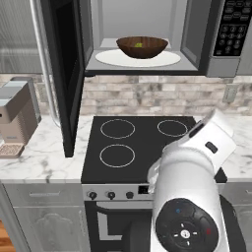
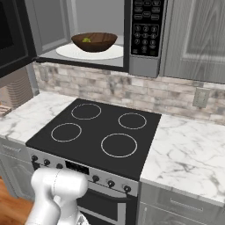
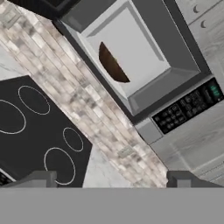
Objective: Place the bowl containing the broccoli and shrimp in the microwave. Close the microwave door and press the start button to microwave the meal.
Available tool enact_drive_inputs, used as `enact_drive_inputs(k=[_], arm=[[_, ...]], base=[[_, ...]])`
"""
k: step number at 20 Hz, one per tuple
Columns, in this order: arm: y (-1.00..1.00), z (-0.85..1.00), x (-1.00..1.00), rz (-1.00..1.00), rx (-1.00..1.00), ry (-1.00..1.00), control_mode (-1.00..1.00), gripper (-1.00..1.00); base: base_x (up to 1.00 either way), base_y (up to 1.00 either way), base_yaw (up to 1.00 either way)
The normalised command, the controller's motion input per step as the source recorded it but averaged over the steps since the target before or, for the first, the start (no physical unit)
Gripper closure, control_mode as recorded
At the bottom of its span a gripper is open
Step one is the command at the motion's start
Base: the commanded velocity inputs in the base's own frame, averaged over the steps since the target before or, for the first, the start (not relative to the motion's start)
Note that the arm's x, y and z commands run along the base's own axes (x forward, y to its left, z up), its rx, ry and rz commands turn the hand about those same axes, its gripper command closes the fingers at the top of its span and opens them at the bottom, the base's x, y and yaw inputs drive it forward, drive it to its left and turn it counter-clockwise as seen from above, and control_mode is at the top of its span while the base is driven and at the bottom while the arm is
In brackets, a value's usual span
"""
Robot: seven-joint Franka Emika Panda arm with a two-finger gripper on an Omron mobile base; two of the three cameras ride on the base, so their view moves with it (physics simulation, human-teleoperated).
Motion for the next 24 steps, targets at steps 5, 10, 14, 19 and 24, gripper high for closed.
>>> enact_drive_inputs(k=[5, 10, 14, 19, 24], arm=[[0.72, 0.5, -0.45, 0.0, -0.23, 0.0, -1.0, -1.0], [0.73, 0.28, -0.4, 0.0, -0.22, -0.01, -1.0, -1.0], [0.81, 0.0, -0.13, 0.0, -0.19, -0.01, -1.0, -1.0], [0.81, -0.17, 0.0, 0.0, -0.15, -0.04, -1.0, -1.0], [0.75, -0.28, 0.05, 0.0, -0.11, -0.03, -1.0, -1.0]], base=[[0.0, 0.0, 0.0], [0.0, 0.0, 0.0], [0.0, 0.0, 0.0], [0.0, 0.0, 0.0], [0.0, 0.0, 0.0]])
